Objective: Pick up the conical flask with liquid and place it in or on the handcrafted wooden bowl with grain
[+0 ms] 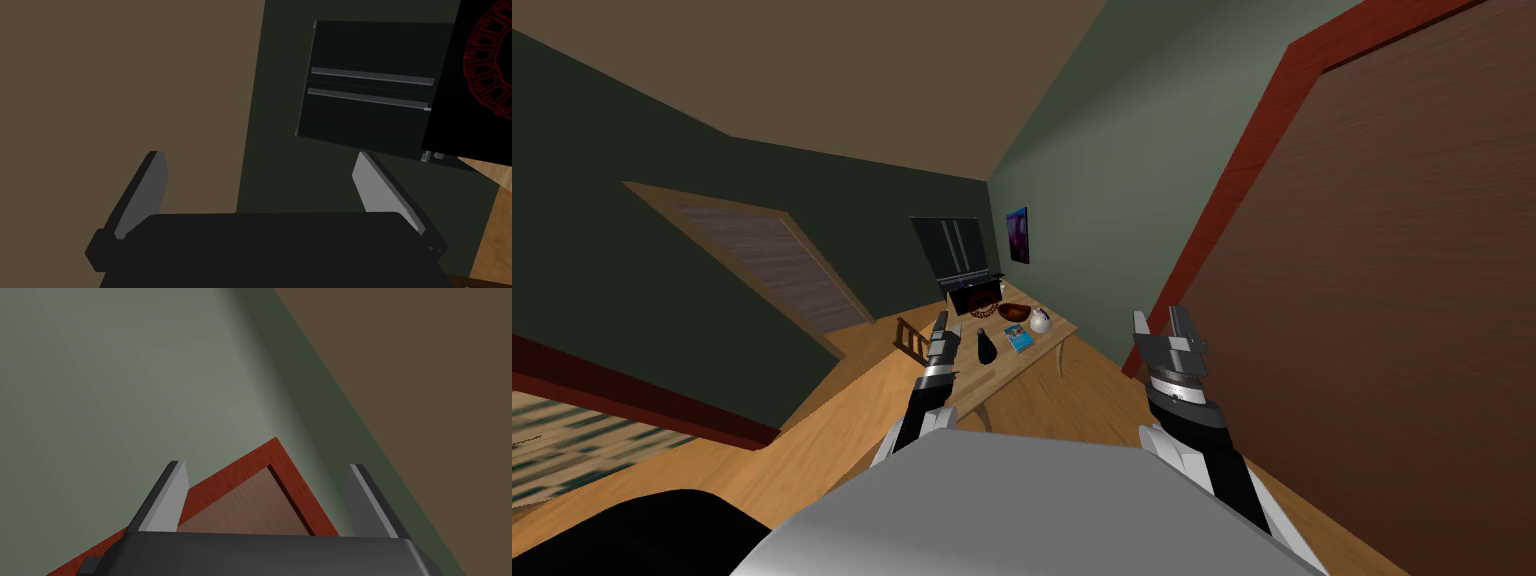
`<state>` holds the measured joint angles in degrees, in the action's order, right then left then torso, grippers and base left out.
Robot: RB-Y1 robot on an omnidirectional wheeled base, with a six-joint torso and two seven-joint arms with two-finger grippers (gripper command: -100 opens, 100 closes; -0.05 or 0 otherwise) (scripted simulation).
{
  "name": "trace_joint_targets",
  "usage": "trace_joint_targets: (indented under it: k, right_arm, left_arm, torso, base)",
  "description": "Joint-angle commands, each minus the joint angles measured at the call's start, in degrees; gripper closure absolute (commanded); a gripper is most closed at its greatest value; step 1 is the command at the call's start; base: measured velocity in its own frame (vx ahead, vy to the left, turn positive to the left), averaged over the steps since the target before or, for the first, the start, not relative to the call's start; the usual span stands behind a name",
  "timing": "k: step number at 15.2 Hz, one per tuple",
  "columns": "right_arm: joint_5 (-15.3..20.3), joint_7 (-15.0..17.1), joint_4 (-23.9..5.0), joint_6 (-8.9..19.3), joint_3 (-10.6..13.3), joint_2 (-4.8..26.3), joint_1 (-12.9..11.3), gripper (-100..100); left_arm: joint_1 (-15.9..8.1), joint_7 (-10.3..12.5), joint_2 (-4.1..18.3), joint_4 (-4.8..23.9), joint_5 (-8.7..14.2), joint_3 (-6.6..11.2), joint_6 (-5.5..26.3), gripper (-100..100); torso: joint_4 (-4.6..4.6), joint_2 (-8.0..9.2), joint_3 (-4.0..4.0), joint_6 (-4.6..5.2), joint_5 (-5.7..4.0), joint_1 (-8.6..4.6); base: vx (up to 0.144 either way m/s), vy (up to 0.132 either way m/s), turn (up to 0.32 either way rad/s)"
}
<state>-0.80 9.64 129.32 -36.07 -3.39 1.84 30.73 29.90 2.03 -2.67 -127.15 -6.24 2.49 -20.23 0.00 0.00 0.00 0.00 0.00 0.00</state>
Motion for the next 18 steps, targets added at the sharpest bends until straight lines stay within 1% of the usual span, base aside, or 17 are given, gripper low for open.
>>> trace_joint_targets:
  k: [1,2,3,4,5,6,7,8,9,10,11,14,15,18]
  right_arm:
    - [0.0,0.0,0.0,0.0,0.0,0.0,0.0,0]
    - [0.0,0.0,0.0,0.0,0.0,0.0,0.0,0]
    - [0.0,0.0,0.0,0.0,0.0,0.0,0.0,0]
    - [0.0,0.0,0.0,0.0,0.0,0.0,0.0,0]
    - [0.0,0.0,0.0,0.0,0.0,0.0,0.0,0]
    - [0.0,0.0,0.0,0.0,0.0,0.0,0.0,0]
    - [0.0,0.0,0.0,0.0,0.0,0.0,0.0,0]
    - [0.0,0.0,0.0,0.0,0.0,0.0,0.0,0]
    - [0.0,0.0,0.0,0.0,0.0,0.0,0.0,0]
    - [0.0,0.0,0.0,0.0,0.0,0.0,0.0,0]
    - [0.0,0.0,0.0,0.0,0.0,0.0,0.0,0]
    - [0.0,0.0,0.0,0.0,0.0,0.0,0.0,0]
    - [0.0,0.0,0.0,0.0,0.0,0.0,0.0,0]
    - [0.0,0.0,0.0,0.0,0.0,0.0,0.0,0]
  left_arm:
    - [-0.1,-0.2,2.8,0.5,-0.2,0.07,0.0,-100]
    - [-0.1,-0.2,2.8,0.5,-0.2,0.07,0.0,-100]
    - [-0.3,-0.4,4.7,0.9,-0.4,0.14,0.0,-100]
    - [-0.3,-0.4,4.7,0.9,-0.4,0.14,0.0,-100]
    - [-0.5,-0.7,6.7,1.5,-0.6,0.24,0.0,-100]
    - [-0.5,-0.7,6.7,1.5,-0.6,0.24,0.0,-100]
    - [-0.7,-1.1,8.6,2.3,-0.9,0.35,0.0,-100]
    - [-1.0,-1.5,9.9,3.1,-1.3,0.49,0.0,-100]
    - [-1.0,-1.5,10.4,3.1,-1.3,0.49,0.0,-100]
    - [-1.3,-2.0,12.1,4.1,-1.7,0.64,-0.1,-100]
    - [-1.3,-2.0,12.2,4.1,-1.7,0.64,-0.1,-100]
    - [-2.5,-3.7,16.7,7.8,-3.2,1.19,-0.1,-100]
    - [-2.5,-3.7,16.8,7.8,-3.2,1.19,-0.1,-100]
    - [-4.0,-5.8,20.7,12.2,-5.1,1.87,-0.2,-100]
  torso:
    - [0.0,0.0,0.0,0.0,0.0,0.0]
    - [0.0,0.02,0.01,0.0,0.0,0.0]
    - [0.01,0.05,0.03,0.0,0.0,-0.01]
    - [0.01,0.07,0.04,0.01,0.0,0.0]
    - [0.02,0.08,0.04,0.0,0.0,0.0]
    - [0.02,0.08,0.05,0.01,0.0,0.01]
    - [0.02,0.07,0.04,0.01,0.0,0.01]
    - [0.01,0.07,0.04,0.01,0.01,0.03]
    - [0.01,0.07,0.04,0.02,0.01,0.04]
    - [0.01,0.07,0.04,0.01,0.01,0.05]
    - [0.02,0.07,0.04,0.01,0.01,0.07]
    - [0.01,0.06,0.04,0.02,0.02,0.09]
    - [0.01,0.06,0.03,0.03,0.02,0.1]
    - [0.01,0.07,0.04,0.03,0.03,0.14]
  base:
    - [-0.011,-0.004,-0.017]
    - [-0.018,-0.008,-0.026]
    - [-0.021,-0.007,-0.033]
    - [-0.019,-0.005,-0.025]
    - [-0.017,-0.004,-0.041]
    - [-0.015,-0.001,-0.03]
    - [-0.014,0.002,-0.037]
    - [-0.016,0.004,-0.077]
    - [-0.016,0.006,-0.063]
    - [-0.019,0.009,-0.064]
    - [-0.017,0.011,-0.047]
    - [-0.017,0.012,-0.1]
    - [-0.018,0.021,-0.111]
    - [-0.022,0.023,-0.131]
